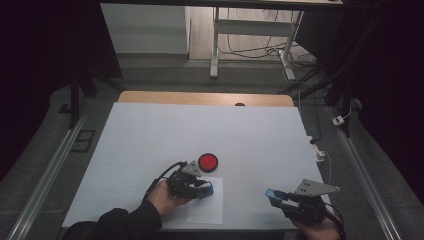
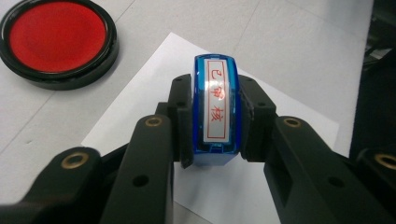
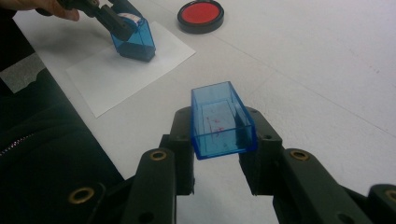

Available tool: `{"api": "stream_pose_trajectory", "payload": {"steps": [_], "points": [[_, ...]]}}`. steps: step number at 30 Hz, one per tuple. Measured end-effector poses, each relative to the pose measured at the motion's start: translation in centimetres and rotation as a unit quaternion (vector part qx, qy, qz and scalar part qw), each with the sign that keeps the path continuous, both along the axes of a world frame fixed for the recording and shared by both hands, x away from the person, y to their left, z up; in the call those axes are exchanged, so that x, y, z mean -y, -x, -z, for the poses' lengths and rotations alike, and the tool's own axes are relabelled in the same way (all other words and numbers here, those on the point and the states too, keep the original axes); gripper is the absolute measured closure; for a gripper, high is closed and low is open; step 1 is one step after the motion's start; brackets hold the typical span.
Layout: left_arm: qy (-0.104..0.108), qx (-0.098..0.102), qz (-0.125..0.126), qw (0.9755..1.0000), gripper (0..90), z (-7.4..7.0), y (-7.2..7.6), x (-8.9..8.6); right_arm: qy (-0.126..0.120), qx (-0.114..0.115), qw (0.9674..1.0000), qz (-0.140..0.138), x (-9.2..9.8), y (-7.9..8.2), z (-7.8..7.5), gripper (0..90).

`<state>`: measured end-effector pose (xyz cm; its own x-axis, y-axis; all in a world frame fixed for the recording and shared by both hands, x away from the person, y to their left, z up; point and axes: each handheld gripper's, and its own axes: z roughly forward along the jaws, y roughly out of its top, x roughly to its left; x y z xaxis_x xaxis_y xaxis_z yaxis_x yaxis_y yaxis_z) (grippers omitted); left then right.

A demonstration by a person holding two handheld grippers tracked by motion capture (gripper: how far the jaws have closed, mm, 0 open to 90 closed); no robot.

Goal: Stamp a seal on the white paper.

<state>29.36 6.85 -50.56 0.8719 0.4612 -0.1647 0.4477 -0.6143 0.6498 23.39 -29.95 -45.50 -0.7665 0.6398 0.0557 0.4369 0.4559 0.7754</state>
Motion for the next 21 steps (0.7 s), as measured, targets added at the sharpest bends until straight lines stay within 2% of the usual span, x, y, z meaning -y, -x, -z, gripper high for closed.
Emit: {"api": "stream_pose_trajectory", "payload": {"steps": [5,10,15,21], "points": [[-0.008,0.012,0.001,0.9999,70.3,-0.07,0.3,0.24,0.0,0.0,1.0,0.0,0.0,0.0,0.0,68.7],[-0.01,0.012,0.005,0.9999,70.3,-0.13,0.23,0.28,0.0,0.0,1.0,-0.001,0.0,0.02,0.0,68.7],[-0.021,0.017,0.014,0.9995,70.2,-0.31,0.21,0.38,-0.001,-0.001,1.0,-0.001,0.04,0.0,0.0,68.7],[-0.016,0.009,0.009,0.9998,70.1,-0.32,0.03,0.28,-0.001,-0.002,1.0,-0.001,0.05,0.03,-0.01,68.7]]}}
